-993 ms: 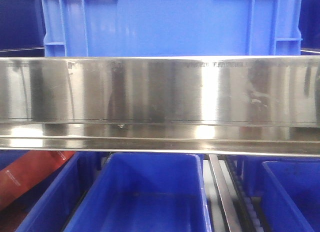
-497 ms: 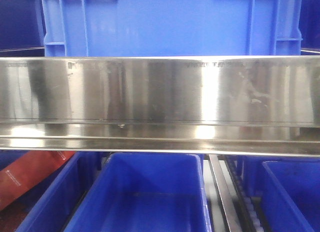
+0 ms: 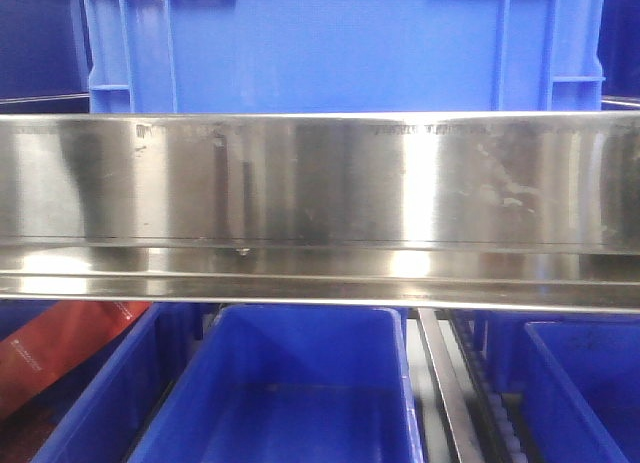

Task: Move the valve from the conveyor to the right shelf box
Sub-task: 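Withdraw both empty grippers up out of the bins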

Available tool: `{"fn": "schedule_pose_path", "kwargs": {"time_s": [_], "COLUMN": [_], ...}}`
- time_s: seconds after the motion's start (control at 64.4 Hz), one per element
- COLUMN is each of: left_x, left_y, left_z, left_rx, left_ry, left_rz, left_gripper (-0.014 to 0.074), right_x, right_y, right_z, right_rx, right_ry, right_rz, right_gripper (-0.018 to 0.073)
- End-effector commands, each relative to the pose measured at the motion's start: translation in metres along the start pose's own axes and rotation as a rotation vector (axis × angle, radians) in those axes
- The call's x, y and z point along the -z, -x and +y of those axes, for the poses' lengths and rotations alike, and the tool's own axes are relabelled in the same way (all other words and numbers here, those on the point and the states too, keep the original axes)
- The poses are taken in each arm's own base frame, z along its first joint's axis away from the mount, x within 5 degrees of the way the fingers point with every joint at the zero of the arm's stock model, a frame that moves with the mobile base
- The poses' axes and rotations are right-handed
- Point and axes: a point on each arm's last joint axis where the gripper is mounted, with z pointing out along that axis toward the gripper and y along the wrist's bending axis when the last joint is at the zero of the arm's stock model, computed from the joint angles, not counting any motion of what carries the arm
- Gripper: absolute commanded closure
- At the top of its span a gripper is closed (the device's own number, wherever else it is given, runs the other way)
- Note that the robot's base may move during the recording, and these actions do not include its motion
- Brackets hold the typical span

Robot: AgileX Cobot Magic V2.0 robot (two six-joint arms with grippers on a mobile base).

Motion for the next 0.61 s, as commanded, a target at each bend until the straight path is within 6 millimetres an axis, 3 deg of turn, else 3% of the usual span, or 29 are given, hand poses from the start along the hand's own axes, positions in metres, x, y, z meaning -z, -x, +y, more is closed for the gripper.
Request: {"fn": "schedule_pose_path", "kwargs": {"time_s": [0.0, 0.14, 0.59], "left_x": [0.004, 0.006, 0.006], "left_y": [-0.009, -0.023, -0.023], "left_z": [-0.001, -0.002, -0.002], "left_rx": [0.003, 0.008, 0.008], "left_ry": [-0.015, -0.019, -0.018], "left_rz": [-0.089, -0.092, -0.087], "left_gripper": [0.0707, 0.0707, 0.0707], "right_x": [-0.001, -0.002, -0.002], "right_y": [-0.008, -0.014, -0.013], "right_z": [-0.002, -0.002, -0.002], "right_rx": [0.014, 0.013, 0.013], "right_ry": [-0.013, -0.014, -0.015], "right_rz": [-0.048, -0.027, -0.042], "right_gripper": [0.0713, 0.0713, 0.0713]}}
